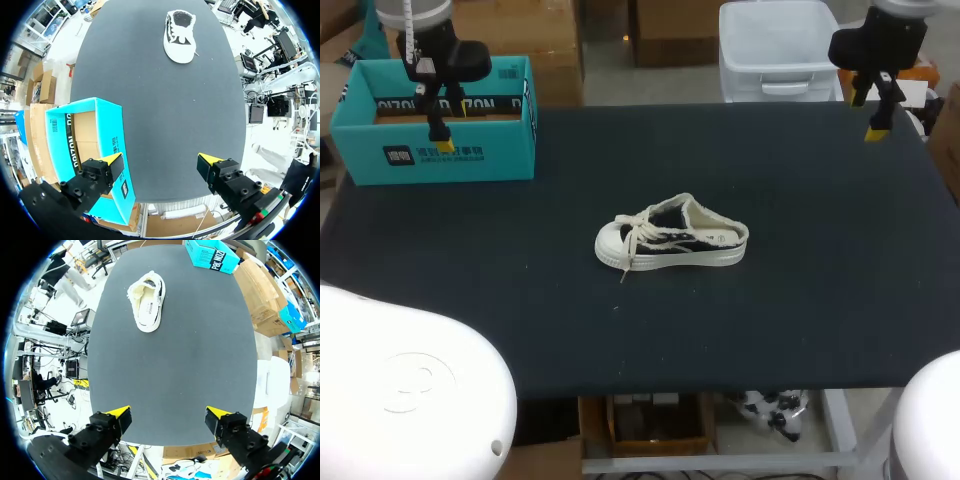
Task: Open the shoe tongue, take the insole out of the shoe, put the insole back into the shoe, and pack the shoe into the shoebox
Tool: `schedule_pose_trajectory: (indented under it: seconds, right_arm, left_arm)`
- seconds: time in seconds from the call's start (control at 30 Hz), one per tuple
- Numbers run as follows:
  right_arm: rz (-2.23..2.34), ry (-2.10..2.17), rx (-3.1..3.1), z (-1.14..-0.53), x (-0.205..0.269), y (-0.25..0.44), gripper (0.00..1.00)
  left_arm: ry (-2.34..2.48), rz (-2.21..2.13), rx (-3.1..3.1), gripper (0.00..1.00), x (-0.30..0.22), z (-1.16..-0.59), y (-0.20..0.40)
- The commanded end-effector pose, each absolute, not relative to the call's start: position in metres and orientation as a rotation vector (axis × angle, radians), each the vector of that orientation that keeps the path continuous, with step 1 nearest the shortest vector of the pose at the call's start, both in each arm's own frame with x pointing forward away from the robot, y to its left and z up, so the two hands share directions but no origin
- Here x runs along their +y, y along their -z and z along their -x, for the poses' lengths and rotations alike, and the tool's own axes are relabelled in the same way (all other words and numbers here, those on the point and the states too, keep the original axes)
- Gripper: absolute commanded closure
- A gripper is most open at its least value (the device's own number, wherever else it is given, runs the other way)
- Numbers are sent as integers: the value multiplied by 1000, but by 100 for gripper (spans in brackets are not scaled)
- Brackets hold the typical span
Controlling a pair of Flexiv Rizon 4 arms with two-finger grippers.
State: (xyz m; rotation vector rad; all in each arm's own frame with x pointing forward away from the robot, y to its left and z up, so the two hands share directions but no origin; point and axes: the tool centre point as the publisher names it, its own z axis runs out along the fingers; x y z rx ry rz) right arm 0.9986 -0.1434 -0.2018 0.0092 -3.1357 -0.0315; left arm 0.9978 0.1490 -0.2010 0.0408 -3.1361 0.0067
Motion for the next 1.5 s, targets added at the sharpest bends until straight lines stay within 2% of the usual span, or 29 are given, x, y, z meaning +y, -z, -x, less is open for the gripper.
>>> schedule_pose_trajectory:
  seconds: [0.03,0.47,0.6,1.03,1.23,1.5]
  right_arm:
    - [10,178,-3127,-1004,-139,212,0]
    - [155,540,-3152,-970,-96,250,0]
    - [257,786,-3108,-965,-78,266,0]
    - [257,786,-3108,-965,-78,266,0]
    - [270,758,-3053,-971,-56,290,0]
    - [293,921,-3019,-959,-39,321,0]
  left_arm:
    - [-26,-199,-3116,0,138,-992,199]
    - [27,-835,-2988,0,94,-960,203]
    - [70,-985,-2902,0,78,-952,208]
    - [70,-985,-2902,0,78,-952,208]
    - [46,-1382,-2603,0,44,-933,219]
    - [-12,-1579,-2518,0,23,-908,218]
